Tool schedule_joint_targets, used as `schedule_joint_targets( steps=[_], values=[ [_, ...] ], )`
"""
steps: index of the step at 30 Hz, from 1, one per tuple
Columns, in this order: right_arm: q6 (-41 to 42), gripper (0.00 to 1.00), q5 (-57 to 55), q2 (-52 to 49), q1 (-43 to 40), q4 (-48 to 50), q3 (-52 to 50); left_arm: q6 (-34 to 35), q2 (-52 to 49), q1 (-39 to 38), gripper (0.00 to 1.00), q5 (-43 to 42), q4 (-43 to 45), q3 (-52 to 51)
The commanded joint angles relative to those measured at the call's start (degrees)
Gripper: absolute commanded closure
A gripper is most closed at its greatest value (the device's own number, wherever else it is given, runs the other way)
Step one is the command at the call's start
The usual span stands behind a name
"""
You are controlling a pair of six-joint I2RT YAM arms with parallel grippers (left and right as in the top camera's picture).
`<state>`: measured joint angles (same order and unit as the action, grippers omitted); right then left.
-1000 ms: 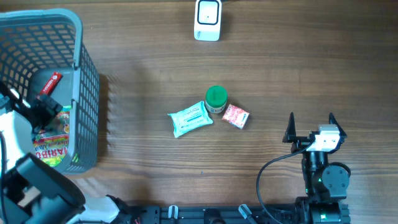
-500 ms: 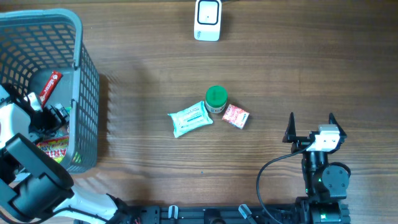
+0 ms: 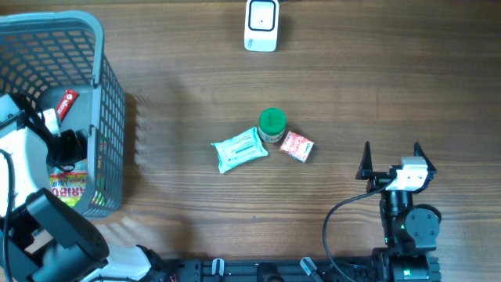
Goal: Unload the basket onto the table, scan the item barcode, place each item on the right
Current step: 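Grasp the Haribo bag in the basket with the left gripper, then place the Haribo bag on the table left of the wipes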
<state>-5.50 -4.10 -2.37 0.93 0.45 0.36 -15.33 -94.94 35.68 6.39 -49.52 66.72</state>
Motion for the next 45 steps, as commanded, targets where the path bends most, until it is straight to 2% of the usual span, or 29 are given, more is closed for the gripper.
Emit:
schedule_joint_targets(
  steps=[1, 3, 13, 15, 17, 21, 23, 26, 29, 31, 32, 34, 35, 37, 39, 41, 43, 44, 45],
  values=[
    [-0.5, 0.00, 0.3, 0.2, 0.0, 0.3, -0.1, -1.4, -1.1, 0.0, 0.00, 1.1, -1.2, -0.3],
    [-0.5, 0.00, 0.3, 0.2, 0.0, 0.3, -0.1, -3.8, -1.6, 0.0, 0.00, -0.3, -2.4, -0.3],
    [-0.5, 0.00, 0.3, 0.2, 0.0, 0.3, -0.1, -3.7, -12.7, 0.0, 0.02, -2.5, -5.2, -0.4],
    [-0.5, 0.00, 0.3, 0.2, 0.0, 0.3, -0.1, -3.7, -12.7, 0.0, 0.23, -2.5, -4.5, -0.4],
    [-0.5, 0.00, 0.3, 0.2, 0.0, 0.3, -0.1, -3.7, -12.6, 0.0, 0.96, -3.2, -3.9, 0.0],
    [-0.5, 0.00, 0.3, 0.2, 0.0, 0.3, -0.1, -3.5, -12.6, 0.0, 0.96, -5.7, -5.6, 3.8],
    [-0.5, 0.00, 0.3, 0.2, 0.0, 0.3, -0.1, -2.7, -12.6, 0.1, 0.96, -5.7, -8.9, 10.3],
    [-0.5, 0.00, 0.3, 0.2, 0.0, 0.3, -0.1, 5.2, -12.6, 0.0, 0.96, -5.7, -13.4, 22.0],
    [-0.5, 0.00, 0.3, 0.2, 0.0, 0.3, -0.1, 7.0, -12.6, 0.1, 0.96, -5.7, -21.1, 36.6],
    [-0.5, 0.00, 0.3, 0.2, 0.0, 0.3, -0.1, 10.9, -11.6, 0.0, 0.96, -5.8, -24.6, 47.0],
    [-0.5, 0.00, 0.3, 0.2, 0.0, 0.3, -0.1, 14.6, -10.8, 0.0, 0.96, -7.1, -25.4, 50.8],
    [-0.5, 0.00, 0.3, 0.2, 0.0, 0.3, -0.1, 21.8, -8.3, -0.3, 0.96, -16.5, -26.2, 57.7],
    [-0.5, 0.00, 0.3, 0.2, 0.0, 0.3, -0.1, 24.0, -6.0, -1.2, 0.96, -27.0, -25.8, 60.5],
    [-0.5, 0.00, 0.3, 0.2, 0.0, 0.3, -0.1, 23.9, -1.7, -4.4, 0.96, -44.2, -24.0, 61.4],
    [-0.5, 0.00, 0.3, 0.2, 0.0, 0.3, -0.1, 22.7, 1.4, -10.4, 0.96, -52.5, -24.3, 61.4],
    [-0.5, 0.00, 0.3, 0.2, 0.0, 0.3, -0.1, 17.1, 2.8, -18.2, 0.96, -53.9, -26.9, 61.4],
    [-0.5, 0.00, 0.3, 0.2, 0.0, 0.3, -0.1, 5.8, 2.9, -27.7, 0.96, -53.7, -31.9, 61.3],
    [-0.5, 0.00, 0.3, 0.2, 0.0, 0.3, -0.1, 0.1, 2.3, -33.4, 0.96, -50.8, -35.8, 61.0],
    [-0.5, 0.00, 0.3, 0.2, 0.0, 0.3, -0.1, -2.4, 1.2, -40.9, 0.96, -41.3, -40.6, 59.6]
  ],
)
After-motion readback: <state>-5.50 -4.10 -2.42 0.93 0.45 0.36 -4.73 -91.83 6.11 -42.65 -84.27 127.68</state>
